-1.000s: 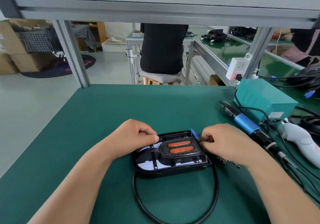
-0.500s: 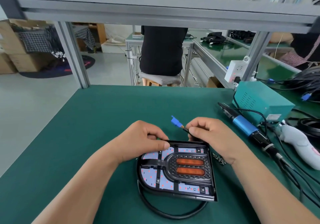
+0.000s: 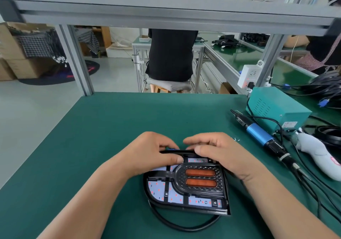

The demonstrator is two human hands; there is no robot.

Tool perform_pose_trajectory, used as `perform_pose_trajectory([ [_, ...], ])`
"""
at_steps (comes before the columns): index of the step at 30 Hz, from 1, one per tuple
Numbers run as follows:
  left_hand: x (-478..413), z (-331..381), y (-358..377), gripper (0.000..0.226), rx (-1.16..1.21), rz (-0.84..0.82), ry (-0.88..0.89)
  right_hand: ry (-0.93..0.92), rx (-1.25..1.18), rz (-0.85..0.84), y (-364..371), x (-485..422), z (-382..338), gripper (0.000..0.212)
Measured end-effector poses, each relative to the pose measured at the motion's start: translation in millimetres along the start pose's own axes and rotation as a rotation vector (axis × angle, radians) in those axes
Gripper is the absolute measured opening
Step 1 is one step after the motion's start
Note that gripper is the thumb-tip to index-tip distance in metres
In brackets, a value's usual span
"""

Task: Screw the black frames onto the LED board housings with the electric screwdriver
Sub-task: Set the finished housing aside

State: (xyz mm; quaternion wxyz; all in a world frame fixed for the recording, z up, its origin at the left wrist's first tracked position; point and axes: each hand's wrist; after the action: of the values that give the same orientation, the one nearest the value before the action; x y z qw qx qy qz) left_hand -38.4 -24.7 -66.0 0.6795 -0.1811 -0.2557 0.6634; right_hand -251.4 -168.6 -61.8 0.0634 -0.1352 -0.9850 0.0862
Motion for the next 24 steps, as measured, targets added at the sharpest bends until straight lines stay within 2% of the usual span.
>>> perform_pose_trajectory([
  [2, 0, -1, 0, 0.03, 0.029, 0.063, 0.007, -0.054, -0.196, 0.035, -2, 2, 0, 0.03],
  [3, 0, -3, -1, 0.034, 0.068, 0.101, 0.013, -0.08, -0.283, 0.072, -4, 2, -1, 0.036],
  [6, -3, -8, -3, 0.039, 0.159, 0.245, 0.012, -0.116, -0.541, 0.187, -12, 0, -2, 0.07],
  [8, -6, -8, -4, 0.038, 0.264, 0.361, 0.005, -0.117, -0.618, 0.229, -16, -4, -3, 0.088],
  [10, -9, -6, -3, 0.045, 0.408, 0.439, 0.005, -0.097, -0.632, 0.218, -15, -6, -5, 0.097],
  [16, -15, -11, 3, 0.065, 0.56, 0.596, -0.104, -0.044, -0.552, 0.215, 2, -7, -4, 0.079],
  [21, -19, -14, 5, 0.063, 0.53, 0.669, -0.208, 0.006, -0.456, 0.239, 18, -8, -6, 0.069],
  [24, -20, -13, 5, 0.063, 0.538, 0.689, -0.197, 0.047, -0.33, 0.169, 27, -9, -3, 0.071],
])
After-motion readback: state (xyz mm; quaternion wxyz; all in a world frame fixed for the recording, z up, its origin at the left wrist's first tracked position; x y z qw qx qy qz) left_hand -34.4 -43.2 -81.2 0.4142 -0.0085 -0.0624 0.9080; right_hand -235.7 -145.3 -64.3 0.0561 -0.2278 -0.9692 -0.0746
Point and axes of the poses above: each hand's wrist, its own x-axis away from the middle knuckle, its own y-axis out of the palm, z = x × y, and after that the axes turned 12 degrees about -z, right-handed
